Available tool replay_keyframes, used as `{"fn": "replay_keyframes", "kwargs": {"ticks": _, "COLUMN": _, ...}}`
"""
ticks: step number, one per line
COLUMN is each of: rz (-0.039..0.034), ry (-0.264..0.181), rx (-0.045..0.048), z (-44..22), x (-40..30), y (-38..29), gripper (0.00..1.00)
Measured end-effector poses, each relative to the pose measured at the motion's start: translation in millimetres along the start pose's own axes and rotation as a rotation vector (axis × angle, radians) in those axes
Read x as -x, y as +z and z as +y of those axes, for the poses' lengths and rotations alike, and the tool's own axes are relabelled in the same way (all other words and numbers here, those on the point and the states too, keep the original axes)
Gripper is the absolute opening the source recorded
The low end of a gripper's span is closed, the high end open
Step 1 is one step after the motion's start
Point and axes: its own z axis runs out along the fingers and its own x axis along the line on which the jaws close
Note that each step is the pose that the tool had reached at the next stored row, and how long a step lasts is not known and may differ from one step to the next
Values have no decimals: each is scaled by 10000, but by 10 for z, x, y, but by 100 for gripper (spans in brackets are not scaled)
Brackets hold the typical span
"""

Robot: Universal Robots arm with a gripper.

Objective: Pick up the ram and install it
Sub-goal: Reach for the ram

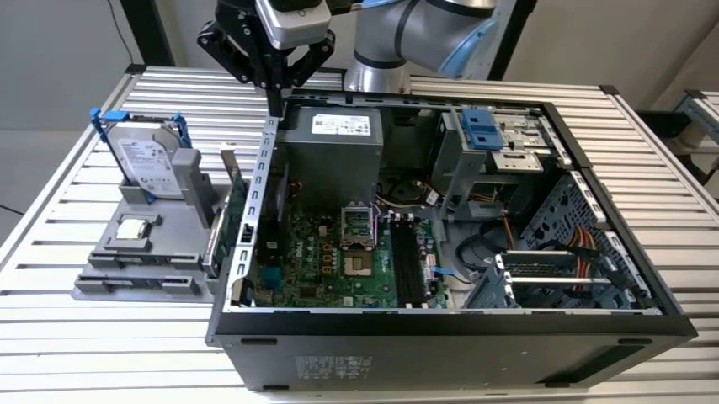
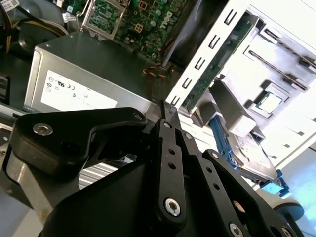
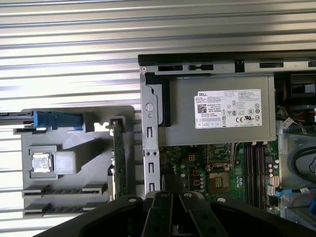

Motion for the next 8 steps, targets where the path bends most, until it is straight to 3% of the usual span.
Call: {"fn": "replay_keyframes", "kwargs": {"ticks": 8, "rz": 0, "ry": 1, "rx": 1, "z": -1, "x": -19, "y": 0, "gripper": 0}}
